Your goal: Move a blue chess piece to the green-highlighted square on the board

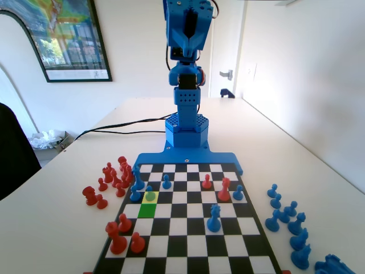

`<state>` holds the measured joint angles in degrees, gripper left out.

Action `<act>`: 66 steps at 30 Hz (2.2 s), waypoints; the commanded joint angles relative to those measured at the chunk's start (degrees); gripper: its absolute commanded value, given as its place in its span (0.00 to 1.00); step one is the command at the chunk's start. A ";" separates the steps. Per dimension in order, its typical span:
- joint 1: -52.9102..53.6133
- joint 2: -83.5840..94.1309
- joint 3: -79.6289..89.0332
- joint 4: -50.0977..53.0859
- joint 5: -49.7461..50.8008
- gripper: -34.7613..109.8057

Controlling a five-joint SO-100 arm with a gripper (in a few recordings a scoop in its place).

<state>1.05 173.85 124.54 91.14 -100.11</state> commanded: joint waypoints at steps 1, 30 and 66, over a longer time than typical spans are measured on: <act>0.09 1.23 0.35 -0.97 -0.09 0.25; 2.72 -18.54 -13.10 -0.79 2.64 0.25; 21.71 -59.68 -10.28 -26.72 25.05 0.25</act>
<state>21.88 114.08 114.79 65.65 -79.45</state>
